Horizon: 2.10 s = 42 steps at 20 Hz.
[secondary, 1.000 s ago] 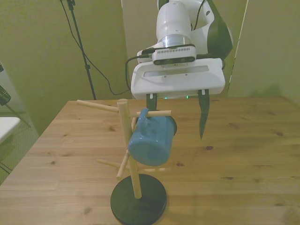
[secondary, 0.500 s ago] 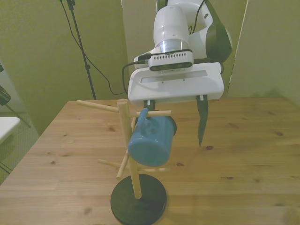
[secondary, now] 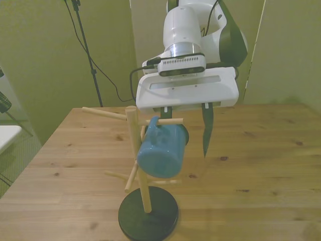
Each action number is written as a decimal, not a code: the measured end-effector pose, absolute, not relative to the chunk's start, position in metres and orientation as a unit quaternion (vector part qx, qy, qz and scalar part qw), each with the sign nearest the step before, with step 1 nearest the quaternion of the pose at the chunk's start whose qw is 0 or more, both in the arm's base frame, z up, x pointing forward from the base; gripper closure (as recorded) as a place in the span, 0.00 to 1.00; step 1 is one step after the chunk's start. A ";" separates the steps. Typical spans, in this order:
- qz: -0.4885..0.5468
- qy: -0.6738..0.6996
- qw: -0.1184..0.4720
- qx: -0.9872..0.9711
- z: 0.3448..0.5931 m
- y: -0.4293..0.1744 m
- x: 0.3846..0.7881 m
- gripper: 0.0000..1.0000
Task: Unload the mug
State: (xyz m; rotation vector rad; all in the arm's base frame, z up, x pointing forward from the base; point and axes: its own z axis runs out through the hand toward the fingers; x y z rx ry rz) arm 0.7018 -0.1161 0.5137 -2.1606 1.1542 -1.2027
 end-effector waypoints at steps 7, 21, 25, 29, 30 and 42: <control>-0.431 0.413 0.206 -0.775 0.514 -0.115 0.702 1.00; -0.443 0.395 0.226 -0.772 0.524 -0.106 0.702 1.00; -0.442 0.391 0.228 -0.774 0.524 -0.100 0.703 1.00; -0.440 0.377 0.228 -0.782 0.520 -0.089 0.706 1.00; -0.440 0.371 0.228 -0.785 0.519 -0.085 0.706 1.00; -0.429 0.312 0.220 -0.819 0.477 -0.035 0.689 1.00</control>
